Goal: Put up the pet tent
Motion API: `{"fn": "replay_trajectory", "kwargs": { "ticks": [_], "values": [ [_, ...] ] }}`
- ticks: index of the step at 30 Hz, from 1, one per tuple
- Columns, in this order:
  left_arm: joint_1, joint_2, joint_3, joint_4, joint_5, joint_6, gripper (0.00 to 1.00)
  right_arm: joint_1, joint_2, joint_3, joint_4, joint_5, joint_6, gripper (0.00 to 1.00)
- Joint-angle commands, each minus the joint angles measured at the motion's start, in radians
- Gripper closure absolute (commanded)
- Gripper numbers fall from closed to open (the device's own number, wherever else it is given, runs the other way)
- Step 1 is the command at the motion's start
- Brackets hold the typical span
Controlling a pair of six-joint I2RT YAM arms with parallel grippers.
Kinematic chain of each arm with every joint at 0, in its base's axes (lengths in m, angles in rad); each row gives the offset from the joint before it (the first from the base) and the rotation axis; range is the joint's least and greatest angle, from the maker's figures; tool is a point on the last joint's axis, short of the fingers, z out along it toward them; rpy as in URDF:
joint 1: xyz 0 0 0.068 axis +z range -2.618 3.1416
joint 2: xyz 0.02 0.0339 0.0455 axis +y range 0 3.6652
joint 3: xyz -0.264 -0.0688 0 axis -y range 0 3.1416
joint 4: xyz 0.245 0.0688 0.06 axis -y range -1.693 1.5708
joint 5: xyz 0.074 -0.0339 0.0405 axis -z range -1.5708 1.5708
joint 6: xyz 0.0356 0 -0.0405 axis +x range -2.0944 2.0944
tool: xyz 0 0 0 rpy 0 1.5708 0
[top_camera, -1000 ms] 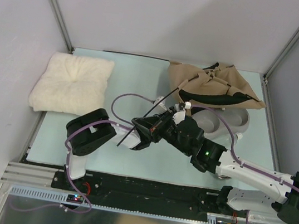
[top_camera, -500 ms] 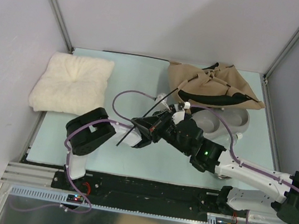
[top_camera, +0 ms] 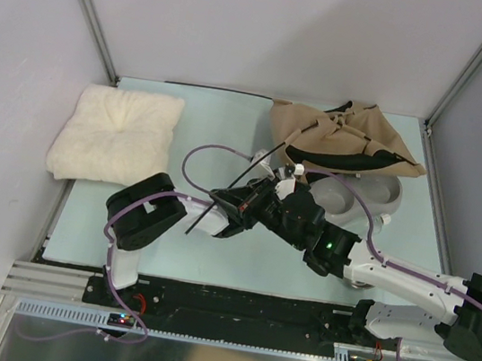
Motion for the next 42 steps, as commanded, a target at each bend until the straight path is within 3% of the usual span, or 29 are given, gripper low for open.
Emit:
{"fn": "replay_trajectory", "kwargs": {
  "ticks": [1,13,20,25,42],
  "values": [
    [0.010,0.003,0.044,-0.001,0.001,0.043,0.62,-0.004,0.003,0.049,0.064,0.009,-0.009,1.00],
    [0.012,0.004,0.045,-0.065,-0.001,0.061,0.78,-0.003,0.008,0.049,0.069,0.009,-0.009,1.00],
    [0.017,-0.001,0.032,-0.086,-0.005,0.060,0.82,-0.003,0.005,0.049,0.064,0.011,-0.014,1.00],
    [0.026,-0.017,0.025,-0.088,-0.003,0.067,0.98,-0.003,0.006,0.049,0.054,0.012,-0.020,1.00],
    [0.091,-0.188,-0.095,-0.095,0.150,0.155,1.00,-0.003,-0.136,-0.015,-0.167,0.074,-0.216,1.00]
  ]
}}
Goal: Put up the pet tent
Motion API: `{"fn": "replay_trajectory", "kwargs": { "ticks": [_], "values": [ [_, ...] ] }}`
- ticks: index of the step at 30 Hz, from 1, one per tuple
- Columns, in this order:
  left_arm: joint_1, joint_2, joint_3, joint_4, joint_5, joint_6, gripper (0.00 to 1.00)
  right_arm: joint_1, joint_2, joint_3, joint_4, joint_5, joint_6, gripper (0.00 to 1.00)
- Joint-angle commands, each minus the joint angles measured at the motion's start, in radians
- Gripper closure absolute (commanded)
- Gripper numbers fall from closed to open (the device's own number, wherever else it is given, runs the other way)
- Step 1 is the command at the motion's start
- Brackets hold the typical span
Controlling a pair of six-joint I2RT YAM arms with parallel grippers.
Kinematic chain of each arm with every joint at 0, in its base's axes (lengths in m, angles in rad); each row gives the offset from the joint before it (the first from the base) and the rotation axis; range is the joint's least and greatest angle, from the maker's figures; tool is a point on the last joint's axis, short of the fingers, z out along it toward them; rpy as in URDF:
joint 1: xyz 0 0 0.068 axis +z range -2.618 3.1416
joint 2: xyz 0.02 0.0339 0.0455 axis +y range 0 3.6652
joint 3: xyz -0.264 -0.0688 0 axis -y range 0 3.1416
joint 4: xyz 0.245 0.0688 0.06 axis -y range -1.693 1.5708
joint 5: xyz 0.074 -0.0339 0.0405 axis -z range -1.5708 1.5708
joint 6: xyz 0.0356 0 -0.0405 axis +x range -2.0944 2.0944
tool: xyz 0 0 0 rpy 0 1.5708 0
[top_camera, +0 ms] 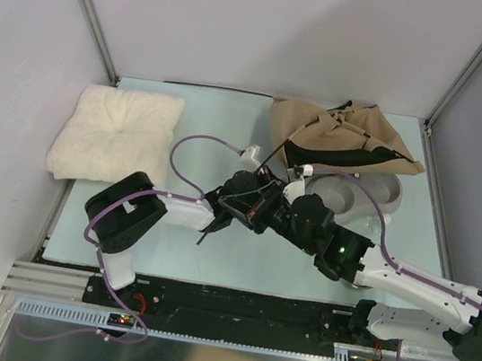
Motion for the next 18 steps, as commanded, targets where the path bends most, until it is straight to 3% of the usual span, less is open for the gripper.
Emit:
{"fn": "replay_trajectory", "kwargs": {
  "ticks": [1,11,18],
  "values": [
    [0.022,-0.095,-0.039,0.014,0.063,0.067,1.00,-0.002,-0.095,-0.020,-0.062,0.083,-0.136,1.00],
    [0.030,-0.235,-0.083,-0.110,0.210,0.192,1.00,-0.003,-0.190,-0.075,-0.171,0.213,-0.368,1.00],
    [0.034,-0.345,-0.070,-0.342,0.293,0.250,1.00,-0.006,-0.229,-0.111,-0.141,0.297,-0.503,1.00]
  ]
}}
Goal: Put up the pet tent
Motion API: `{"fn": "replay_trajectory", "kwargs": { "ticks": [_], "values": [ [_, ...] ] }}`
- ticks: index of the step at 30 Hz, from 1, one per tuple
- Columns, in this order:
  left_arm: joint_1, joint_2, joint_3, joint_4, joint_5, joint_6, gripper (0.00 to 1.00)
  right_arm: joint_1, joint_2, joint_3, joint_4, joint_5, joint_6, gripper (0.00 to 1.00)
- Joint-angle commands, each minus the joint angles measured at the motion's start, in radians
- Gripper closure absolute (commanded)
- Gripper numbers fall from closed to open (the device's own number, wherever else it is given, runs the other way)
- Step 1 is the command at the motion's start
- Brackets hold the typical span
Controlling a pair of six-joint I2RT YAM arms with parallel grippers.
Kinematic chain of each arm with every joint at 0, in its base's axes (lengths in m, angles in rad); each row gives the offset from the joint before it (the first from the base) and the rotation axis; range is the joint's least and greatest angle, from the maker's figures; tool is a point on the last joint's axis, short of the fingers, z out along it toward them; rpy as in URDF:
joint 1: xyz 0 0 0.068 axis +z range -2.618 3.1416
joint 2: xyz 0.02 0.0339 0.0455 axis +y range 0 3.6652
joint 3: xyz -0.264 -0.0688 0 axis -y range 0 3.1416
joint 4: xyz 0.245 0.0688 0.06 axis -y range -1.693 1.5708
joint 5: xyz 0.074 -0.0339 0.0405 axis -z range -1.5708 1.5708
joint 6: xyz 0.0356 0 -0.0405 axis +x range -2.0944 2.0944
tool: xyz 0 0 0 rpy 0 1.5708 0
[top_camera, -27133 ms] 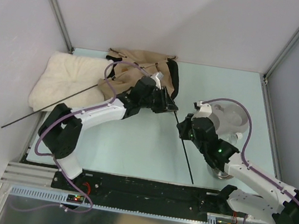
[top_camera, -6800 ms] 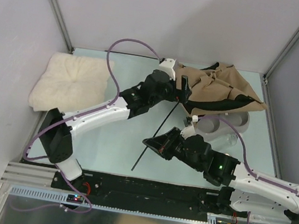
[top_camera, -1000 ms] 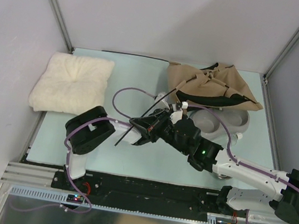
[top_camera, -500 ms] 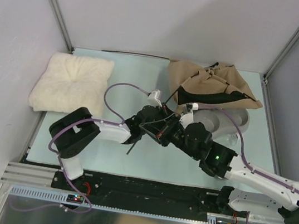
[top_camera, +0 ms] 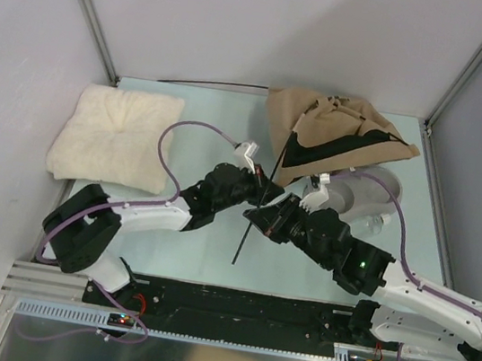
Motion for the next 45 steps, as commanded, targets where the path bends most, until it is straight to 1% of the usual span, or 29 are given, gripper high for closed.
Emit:
{"fn": "replay_trajectory", "kwargs": {
  "ticks": [1,4,9,16,21,23,28,34,36,39,45],
  "values": [
    [0.004,-0.097,0.009,-0.190,0.099,0.078,1.00,-0.012,-0.044,-0.018,0.044,0.185,-0.165,1.00],
    [0.009,-0.122,0.013,-0.281,0.127,0.083,1.00,-0.014,-0.058,-0.043,0.070,0.209,-0.190,1.00],
    [0.010,-0.143,0.020,-0.374,0.170,0.112,1.00,-0.025,-0.063,-0.083,0.090,0.213,-0.183,1.00],
    [0.011,-0.155,0.082,-0.483,0.190,0.214,1.00,-0.026,-0.072,-0.132,0.046,0.227,-0.142,1.00],
    [0.009,-0.164,0.132,-0.541,0.214,0.278,1.00,-0.017,-0.087,-0.169,0.050,0.285,-0.160,1.00],
    [0.006,-0.168,0.147,-0.568,0.220,0.293,1.00,-0.014,-0.097,-0.181,0.080,0.324,-0.190,1.00],
    [-0.010,-0.192,0.161,-0.627,0.224,0.299,1.00,-0.020,-0.106,-0.199,0.267,0.394,-0.311,1.00],
    [-0.014,-0.251,0.170,-0.683,0.199,0.318,1.00,-0.036,-0.080,-0.212,0.416,0.349,-0.391,1.00],
    [-0.014,-0.256,0.179,-0.705,0.203,0.323,1.00,-0.036,-0.080,-0.213,0.433,0.341,-0.416,1.00],
    [-0.014,-0.263,0.183,-0.728,0.228,0.323,1.00,-0.040,-0.087,-0.212,0.450,0.340,-0.471,1.00],
    [-0.014,-0.289,0.183,-0.787,0.310,0.303,1.00,-0.039,-0.083,-0.210,0.567,0.324,-0.622,1.00]
  ]
}}
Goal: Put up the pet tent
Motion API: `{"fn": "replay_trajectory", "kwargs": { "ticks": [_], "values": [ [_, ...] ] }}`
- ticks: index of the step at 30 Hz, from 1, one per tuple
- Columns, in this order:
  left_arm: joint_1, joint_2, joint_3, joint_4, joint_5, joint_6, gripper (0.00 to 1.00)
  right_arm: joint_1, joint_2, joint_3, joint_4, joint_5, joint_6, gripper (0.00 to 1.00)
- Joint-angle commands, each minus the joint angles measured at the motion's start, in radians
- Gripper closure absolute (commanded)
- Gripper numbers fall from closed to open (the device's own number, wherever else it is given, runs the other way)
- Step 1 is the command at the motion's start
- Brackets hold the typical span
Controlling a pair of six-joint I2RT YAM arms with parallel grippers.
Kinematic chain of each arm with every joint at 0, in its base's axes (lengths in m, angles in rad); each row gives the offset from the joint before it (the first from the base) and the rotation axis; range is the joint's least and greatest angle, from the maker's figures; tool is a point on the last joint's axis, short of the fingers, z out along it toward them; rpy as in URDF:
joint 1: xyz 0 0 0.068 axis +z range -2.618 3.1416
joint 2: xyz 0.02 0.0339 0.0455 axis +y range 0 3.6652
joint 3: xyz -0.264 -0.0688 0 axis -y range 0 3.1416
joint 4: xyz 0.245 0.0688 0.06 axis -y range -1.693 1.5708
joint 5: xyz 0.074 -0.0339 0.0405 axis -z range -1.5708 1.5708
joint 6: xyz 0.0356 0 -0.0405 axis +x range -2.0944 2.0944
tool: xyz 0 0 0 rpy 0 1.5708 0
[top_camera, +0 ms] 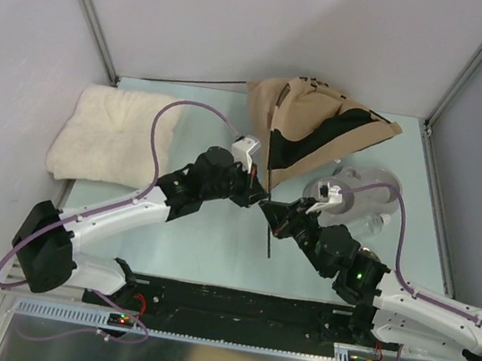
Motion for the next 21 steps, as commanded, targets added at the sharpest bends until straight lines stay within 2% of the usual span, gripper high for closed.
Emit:
{"fn": "replay_trajectory", "kwargs": {
  "ticks": [1,9,16,21],
  "values": [
    [-0.038,-0.071,0.015,-0.179,0.204,-0.004,1.00,-0.039,-0.002,0.015,0.211,0.124,-0.176,1.00],
    [-0.038,-0.086,0.004,-0.212,0.264,-0.052,1.00,-0.069,0.054,0.021,0.323,0.029,-0.202,1.00],
    [-0.040,-0.091,-0.011,-0.232,0.263,-0.051,1.00,-0.112,0.083,0.034,0.281,-0.067,-0.147,1.00],
    [-0.041,-0.105,-0.032,-0.233,0.255,-0.089,1.00,-0.155,0.087,0.044,0.318,-0.090,-0.132,1.00]
  ]
}}
